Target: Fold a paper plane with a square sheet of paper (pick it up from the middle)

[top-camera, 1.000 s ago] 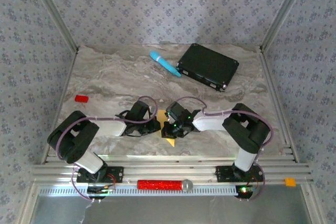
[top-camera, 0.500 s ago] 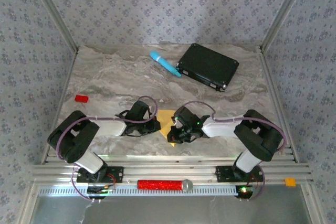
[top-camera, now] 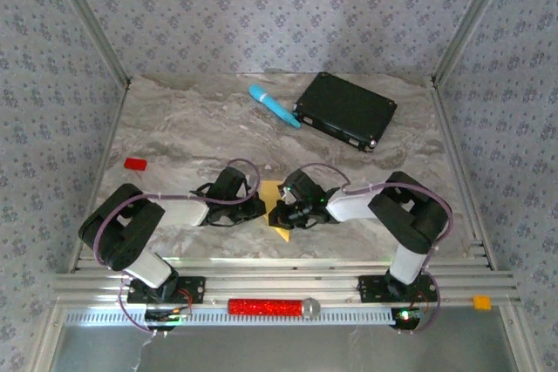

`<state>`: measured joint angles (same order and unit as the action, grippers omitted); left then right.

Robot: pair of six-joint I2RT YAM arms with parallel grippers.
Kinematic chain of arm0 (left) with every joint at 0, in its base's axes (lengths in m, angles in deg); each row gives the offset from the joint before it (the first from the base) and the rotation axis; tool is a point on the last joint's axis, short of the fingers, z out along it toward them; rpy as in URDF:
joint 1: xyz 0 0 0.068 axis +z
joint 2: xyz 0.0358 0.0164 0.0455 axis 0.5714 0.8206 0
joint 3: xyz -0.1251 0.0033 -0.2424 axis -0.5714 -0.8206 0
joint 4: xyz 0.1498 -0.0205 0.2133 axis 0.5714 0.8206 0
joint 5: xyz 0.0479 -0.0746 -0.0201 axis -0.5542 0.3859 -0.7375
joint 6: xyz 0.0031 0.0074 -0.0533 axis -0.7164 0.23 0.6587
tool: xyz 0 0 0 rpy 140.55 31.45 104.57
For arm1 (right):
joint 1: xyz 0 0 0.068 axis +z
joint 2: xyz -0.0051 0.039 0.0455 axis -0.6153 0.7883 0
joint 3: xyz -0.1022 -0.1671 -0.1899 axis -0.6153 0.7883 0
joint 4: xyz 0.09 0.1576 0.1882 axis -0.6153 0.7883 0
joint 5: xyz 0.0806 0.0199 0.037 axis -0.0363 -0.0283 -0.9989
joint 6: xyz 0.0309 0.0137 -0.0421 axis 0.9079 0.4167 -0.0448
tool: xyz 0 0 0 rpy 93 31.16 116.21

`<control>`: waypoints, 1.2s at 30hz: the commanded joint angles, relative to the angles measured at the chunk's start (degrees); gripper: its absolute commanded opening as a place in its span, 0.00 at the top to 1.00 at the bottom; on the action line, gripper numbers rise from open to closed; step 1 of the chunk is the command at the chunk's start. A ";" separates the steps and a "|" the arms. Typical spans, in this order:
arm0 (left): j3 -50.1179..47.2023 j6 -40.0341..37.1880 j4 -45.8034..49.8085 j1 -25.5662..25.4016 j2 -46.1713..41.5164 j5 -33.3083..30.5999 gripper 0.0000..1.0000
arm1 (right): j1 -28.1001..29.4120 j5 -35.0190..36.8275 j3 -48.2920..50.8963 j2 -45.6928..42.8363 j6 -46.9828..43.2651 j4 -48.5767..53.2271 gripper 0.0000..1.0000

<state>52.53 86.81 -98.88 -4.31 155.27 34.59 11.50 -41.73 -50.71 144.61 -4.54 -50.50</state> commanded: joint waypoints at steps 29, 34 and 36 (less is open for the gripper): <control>-0.80 3.48 9.82 3.43 -15.21 -1.37 0.65 | -2.80 10.32 8.16 -18.07 -3.94 5.05 0.55; -1.30 1.24 10.04 9.03 -14.99 5.75 0.54 | -3.26 6.64 4.26 -10.71 -4.44 2.29 0.55; -1.41 1.30 9.26 10.27 -14.01 7.96 0.53 | -3.44 5.63 3.65 -8.88 -3.91 0.65 0.57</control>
<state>49.99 89.94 -91.05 4.79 140.34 37.35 8.55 -33.34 -45.37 133.79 -7.82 -46.85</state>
